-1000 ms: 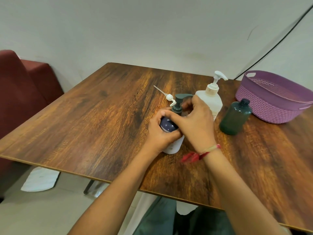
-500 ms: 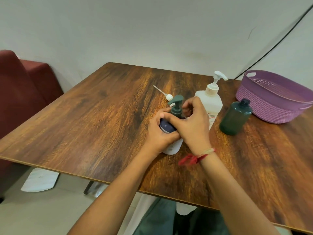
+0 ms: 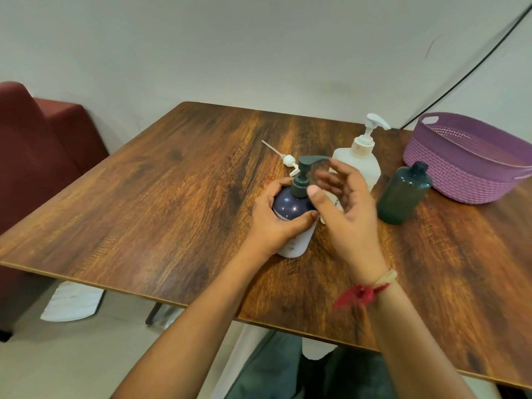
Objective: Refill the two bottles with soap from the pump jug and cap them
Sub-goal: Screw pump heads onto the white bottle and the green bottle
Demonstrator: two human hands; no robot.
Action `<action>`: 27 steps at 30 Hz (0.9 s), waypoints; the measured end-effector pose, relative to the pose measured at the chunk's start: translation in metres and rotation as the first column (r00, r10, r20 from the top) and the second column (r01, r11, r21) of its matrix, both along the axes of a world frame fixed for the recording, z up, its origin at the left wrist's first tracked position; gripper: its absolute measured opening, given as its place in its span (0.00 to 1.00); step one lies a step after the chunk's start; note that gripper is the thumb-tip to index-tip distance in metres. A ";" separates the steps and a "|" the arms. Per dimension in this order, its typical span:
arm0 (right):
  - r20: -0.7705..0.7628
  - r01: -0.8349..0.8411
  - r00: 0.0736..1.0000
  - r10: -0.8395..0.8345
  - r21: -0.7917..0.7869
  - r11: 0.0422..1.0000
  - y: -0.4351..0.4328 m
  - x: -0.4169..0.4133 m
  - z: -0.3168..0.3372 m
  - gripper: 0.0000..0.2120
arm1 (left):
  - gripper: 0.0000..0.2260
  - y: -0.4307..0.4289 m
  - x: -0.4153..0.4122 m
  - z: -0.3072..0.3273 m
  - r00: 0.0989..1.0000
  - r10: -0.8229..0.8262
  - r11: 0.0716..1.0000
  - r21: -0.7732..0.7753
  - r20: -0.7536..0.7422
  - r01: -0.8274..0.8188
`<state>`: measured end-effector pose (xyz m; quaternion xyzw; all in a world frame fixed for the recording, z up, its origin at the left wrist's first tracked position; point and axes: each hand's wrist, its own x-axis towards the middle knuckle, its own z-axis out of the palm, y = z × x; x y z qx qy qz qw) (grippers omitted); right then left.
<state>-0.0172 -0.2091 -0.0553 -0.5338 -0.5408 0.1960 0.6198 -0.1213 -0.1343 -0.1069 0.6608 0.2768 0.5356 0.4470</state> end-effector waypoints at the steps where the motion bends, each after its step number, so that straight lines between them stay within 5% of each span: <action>1: -0.010 -0.064 0.998 0.064 -0.035 0.997 0.004 -0.002 0.001 0.26 | 0.25 0.000 0.000 0.000 1.000 0.002 1.000 -0.001 0.000 -0.002; 4: -0.033 -0.216 0.976 0.214 -0.077 0.973 0.008 -0.008 -0.003 0.29 | 0.25 0.001 -0.002 0.000 1.000 0.007 1.000 0.008 -0.005 -0.006; 10: -0.122 -0.127 0.985 0.125 -0.009 0.992 -0.005 -0.005 -0.012 0.26 | 0.26 -0.002 -0.002 0.001 1.000 -0.006 1.000 -0.009 -0.006 0.006; 14: -0.041 -0.177 0.984 0.175 -0.064 0.982 0.011 0.006 0.004 0.17 | 0.25 0.000 -0.003 0.002 1.000 -0.014 1.000 -0.006 -0.002 0.014; 19: 0.130 -0.325 0.925 0.358 -0.223 0.919 0.025 0.013 0.005 0.20 | 0.25 -0.002 -0.005 0.003 1.000 -0.010 0.999 -0.032 -0.013 0.010; 27: 0.081 -0.027 0.996 0.038 -0.128 0.991 0.022 0.000 0.002 0.19 | 0.21 -0.002 -0.005 0.005 0.999 -0.008 1.000 0.028 -0.032 0.009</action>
